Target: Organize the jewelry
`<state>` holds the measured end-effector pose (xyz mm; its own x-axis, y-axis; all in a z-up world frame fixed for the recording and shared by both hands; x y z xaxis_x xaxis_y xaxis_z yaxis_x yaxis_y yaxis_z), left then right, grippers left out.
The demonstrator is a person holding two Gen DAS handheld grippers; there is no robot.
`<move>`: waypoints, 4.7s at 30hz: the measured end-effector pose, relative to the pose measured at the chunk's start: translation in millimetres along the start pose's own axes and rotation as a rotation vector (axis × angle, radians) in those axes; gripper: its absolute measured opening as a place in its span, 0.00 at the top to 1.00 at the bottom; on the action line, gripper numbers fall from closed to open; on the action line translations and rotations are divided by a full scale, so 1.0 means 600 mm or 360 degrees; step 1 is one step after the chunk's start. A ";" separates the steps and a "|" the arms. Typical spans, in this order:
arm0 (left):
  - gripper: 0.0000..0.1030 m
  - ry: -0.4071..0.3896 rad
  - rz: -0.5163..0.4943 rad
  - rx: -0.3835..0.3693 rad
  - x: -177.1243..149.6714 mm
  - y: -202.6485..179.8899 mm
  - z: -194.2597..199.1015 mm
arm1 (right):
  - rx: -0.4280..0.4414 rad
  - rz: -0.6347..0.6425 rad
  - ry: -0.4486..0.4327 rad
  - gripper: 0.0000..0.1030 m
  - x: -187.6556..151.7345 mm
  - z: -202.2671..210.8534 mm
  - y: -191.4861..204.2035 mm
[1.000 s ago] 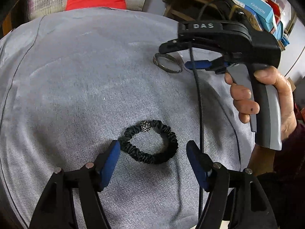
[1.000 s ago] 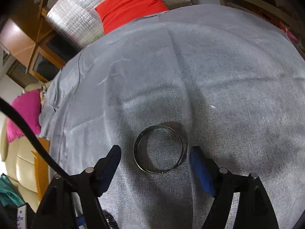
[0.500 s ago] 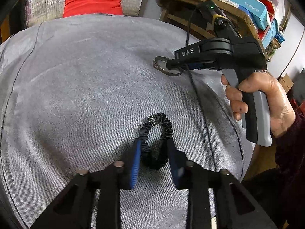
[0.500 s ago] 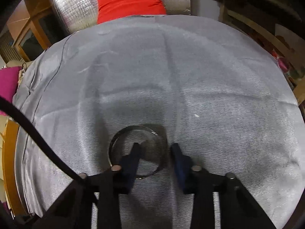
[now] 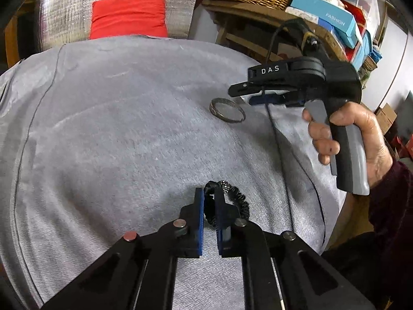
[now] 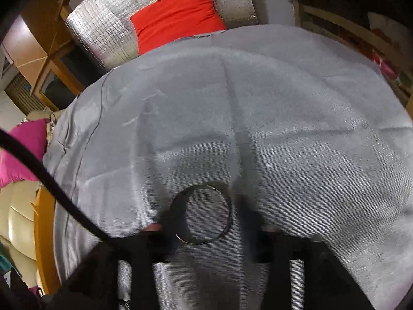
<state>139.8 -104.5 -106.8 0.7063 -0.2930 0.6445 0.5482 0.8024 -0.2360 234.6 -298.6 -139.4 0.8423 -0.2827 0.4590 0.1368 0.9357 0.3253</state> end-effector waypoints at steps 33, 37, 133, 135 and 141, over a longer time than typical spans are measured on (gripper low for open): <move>0.92 -0.0088 0.0213 0.0119 0.016 0.087 0.044 | -0.0043 0.0204 0.0047 0.38 -0.011 -0.036 0.074; 0.92 -0.0123 0.0236 0.0121 0.019 0.093 0.057 | 0.0081 0.0206 0.0012 0.38 -0.011 -0.019 0.106; 0.20 -0.0567 0.0927 0.1198 -0.257 0.515 0.545 | 0.0406 0.1164 0.0171 0.35 -0.228 -0.113 0.903; 0.17 -0.0564 0.0880 0.1295 -0.252 0.502 0.561 | 0.0448 0.1183 0.0147 0.35 -0.236 -0.071 0.898; 0.11 -0.0648 0.0837 0.1358 -0.242 0.446 0.613 | 0.0540 0.1238 0.0057 0.35 -0.268 0.058 0.862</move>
<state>18.8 344.1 4.1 0.4738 0.2622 0.8407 -0.3841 0.9206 -0.0707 151.8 223.6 -15.8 0.6487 0.4270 0.6299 -0.6469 0.7454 0.1609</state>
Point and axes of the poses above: each gripper's, at about its wrist camera, not at the fingertips, and z roughly against the way its jaws point, y to its left, x to its top, the point moved 7 cm from there along -z, roughly the way its jaws point, and after that the axes turned 3 degrees about z, right-handed, at the moved point
